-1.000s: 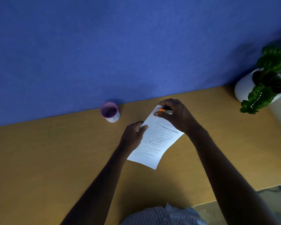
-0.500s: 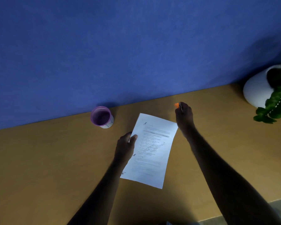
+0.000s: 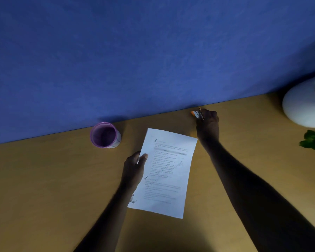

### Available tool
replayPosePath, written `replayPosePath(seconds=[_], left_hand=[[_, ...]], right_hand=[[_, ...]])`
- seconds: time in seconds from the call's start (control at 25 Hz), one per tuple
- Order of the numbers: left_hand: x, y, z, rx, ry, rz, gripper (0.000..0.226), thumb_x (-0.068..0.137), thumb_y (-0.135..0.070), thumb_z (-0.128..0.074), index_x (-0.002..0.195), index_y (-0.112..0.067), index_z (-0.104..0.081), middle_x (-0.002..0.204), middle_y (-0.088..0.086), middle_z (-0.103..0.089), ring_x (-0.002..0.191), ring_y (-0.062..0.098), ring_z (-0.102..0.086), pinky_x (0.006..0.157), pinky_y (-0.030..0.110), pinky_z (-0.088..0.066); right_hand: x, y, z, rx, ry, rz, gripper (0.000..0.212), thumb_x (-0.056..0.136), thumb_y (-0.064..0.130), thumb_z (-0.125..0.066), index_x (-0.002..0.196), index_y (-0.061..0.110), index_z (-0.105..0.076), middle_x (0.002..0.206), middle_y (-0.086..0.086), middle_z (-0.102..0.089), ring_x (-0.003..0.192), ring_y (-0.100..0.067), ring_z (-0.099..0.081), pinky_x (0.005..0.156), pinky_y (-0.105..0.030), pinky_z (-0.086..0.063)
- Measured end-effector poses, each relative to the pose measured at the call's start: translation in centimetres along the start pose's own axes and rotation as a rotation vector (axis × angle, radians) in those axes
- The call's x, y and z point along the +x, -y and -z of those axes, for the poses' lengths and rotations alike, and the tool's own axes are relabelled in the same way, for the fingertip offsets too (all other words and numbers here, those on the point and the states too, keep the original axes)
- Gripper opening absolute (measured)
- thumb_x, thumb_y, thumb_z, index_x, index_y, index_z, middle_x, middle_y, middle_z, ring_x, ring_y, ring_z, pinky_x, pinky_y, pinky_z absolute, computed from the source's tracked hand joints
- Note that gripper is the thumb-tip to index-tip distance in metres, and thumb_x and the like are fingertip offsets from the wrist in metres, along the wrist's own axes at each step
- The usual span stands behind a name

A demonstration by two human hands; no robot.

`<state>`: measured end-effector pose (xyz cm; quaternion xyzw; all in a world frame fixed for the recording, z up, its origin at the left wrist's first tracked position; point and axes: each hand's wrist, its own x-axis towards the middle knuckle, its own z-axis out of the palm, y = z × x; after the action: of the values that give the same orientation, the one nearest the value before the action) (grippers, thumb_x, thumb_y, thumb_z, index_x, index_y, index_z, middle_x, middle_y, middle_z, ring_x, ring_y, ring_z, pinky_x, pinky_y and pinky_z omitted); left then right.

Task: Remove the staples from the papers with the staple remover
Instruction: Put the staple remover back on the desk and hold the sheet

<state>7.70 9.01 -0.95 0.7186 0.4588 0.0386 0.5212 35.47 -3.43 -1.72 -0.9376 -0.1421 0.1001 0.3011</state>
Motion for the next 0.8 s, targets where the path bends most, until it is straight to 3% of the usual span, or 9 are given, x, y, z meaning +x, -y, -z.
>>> replayPosePath(seconds=[0.16, 0.32, 0.4, 0.44, 0.48, 0.52, 0.6, 0.68, 0.8], left_hand=[[-0.1, 0.2, -0.1, -0.033, 0.006, 0.008, 0.034, 0.103, -0.022, -0.06, 0.069, -0.027, -0.058, 0.063, -0.025, -0.067, 0.051, -0.005, -0.054, 0.048, 0.008, -0.036], [-0.2, 0.0, 0.0, -0.077, 0.019, 0.009, 0.029, 0.103, -0.022, -0.061, 0.074, -0.025, -0.062, 0.065, -0.024, -0.069, 0.051, -0.005, -0.054, 0.048, 0.009, -0.035], [-0.3, -0.4, 0.3, -0.152, 0.03, 0.028, 0.021, 0.103, -0.02, -0.062, 0.083, -0.024, -0.069, 0.071, -0.023, -0.074, 0.058, -0.006, -0.059, 0.053, 0.009, -0.039], [-0.5, -0.7, 0.5, -0.211, 0.045, 0.045, 0.017, 0.103, -0.02, -0.062, 0.089, -0.022, -0.073, 0.078, -0.02, -0.077, 0.065, -0.005, -0.064, 0.057, 0.01, -0.043], [-0.7, -0.9, 0.7, -0.272, 0.066, 0.065, 0.014, 0.103, -0.02, -0.062, 0.095, -0.019, -0.075, 0.087, -0.013, -0.08, 0.075, 0.003, -0.071, 0.063, 0.016, -0.049], [-1.0, -1.1, 0.9, -0.324, 0.084, 0.082, 0.015, 0.103, -0.02, -0.062, 0.102, -0.014, -0.075, 0.096, -0.005, -0.082, 0.085, 0.015, -0.075, 0.07, 0.026, -0.054], [-1.6, -1.2, 1.2, -0.411, 0.093, 0.108, 0.018, 0.104, -0.019, -0.061, 0.111, -0.007, -0.073, 0.108, 0.009, -0.08, 0.099, 0.033, -0.075, 0.082, 0.042, -0.058], [-1.9, -1.3, 1.3, -0.489, 0.072, 0.144, 0.022, 0.104, -0.017, -0.06, 0.118, -0.004, -0.071, 0.116, 0.014, -0.078, 0.107, 0.04, -0.072, 0.091, 0.052, -0.058], [-2.1, -1.5, 1.4, -0.565, 0.038, 0.2, 0.024, 0.104, -0.018, -0.06, 0.12, -0.003, -0.069, 0.121, 0.014, -0.076, 0.111, 0.038, -0.071, 0.096, 0.053, -0.055]], right_hand=[[0.5, -0.6, -0.5, -0.032, 0.001, 0.03, 0.03, 0.104, 0.007, -0.05, 0.131, 0.008, -0.062, 0.13, -0.017, -0.058, 0.121, -0.034, -0.053, 0.083, -0.03, -0.043], [-0.2, -0.7, 0.1, 0.059, -0.025, 0.0, 0.036, 0.104, 0.023, -0.057, 0.139, 0.013, -0.055, 0.135, -0.014, -0.056, 0.123, -0.03, -0.051, 0.091, -0.038, -0.05], [-1.8, -0.5, 0.4, 0.225, -0.106, -0.044, 0.039, 0.107, 0.03, -0.055, 0.142, 0.012, -0.053, 0.135, -0.012, -0.055, 0.118, -0.025, -0.056, 0.093, -0.03, -0.052], [-3.0, -0.5, 0.5, 0.32, -0.135, -0.062, 0.039, 0.108, 0.032, -0.052, 0.141, 0.012, -0.054, 0.133, -0.007, -0.055, 0.113, -0.019, -0.057, 0.09, -0.018, -0.05], [-4.6, -0.5, 0.6, 0.403, -0.145, -0.088, 0.038, 0.109, 0.036, -0.049, 0.14, 0.013, -0.054, 0.13, -0.002, -0.056, 0.109, -0.012, -0.057, 0.086, -0.009, -0.046], [-6.2, -0.6, 0.5, 0.467, -0.132, -0.124, 0.038, 0.109, 0.041, -0.045, 0.137, 0.016, -0.055, 0.126, 0.002, -0.059, 0.105, -0.007, -0.057, 0.083, -0.007, -0.044], [-9.9, -0.7, 0.4, 0.554, -0.047, -0.209, 0.042, 0.107, 0.053, -0.038, 0.127, 0.023, -0.058, 0.111, 0.011, -0.066, 0.093, 0.005, -0.061, 0.078, -0.018, -0.047], [-13.4, -1.1, 0.2, 0.602, 0.059, -0.247, 0.046, 0.102, 0.062, -0.036, 0.119, 0.026, -0.06, 0.1, 0.018, -0.068, 0.088, 0.009, -0.062, 0.072, -0.017, -0.05], [-17.8, -2.2, -0.4, 0.579, 0.146, -0.188, 0.033, 0.105, 0.051, -0.044, 0.121, 0.026, -0.06, 0.1, 0.023, -0.07, 0.09, 0.008, -0.064, 0.068, -0.013, -0.053]])
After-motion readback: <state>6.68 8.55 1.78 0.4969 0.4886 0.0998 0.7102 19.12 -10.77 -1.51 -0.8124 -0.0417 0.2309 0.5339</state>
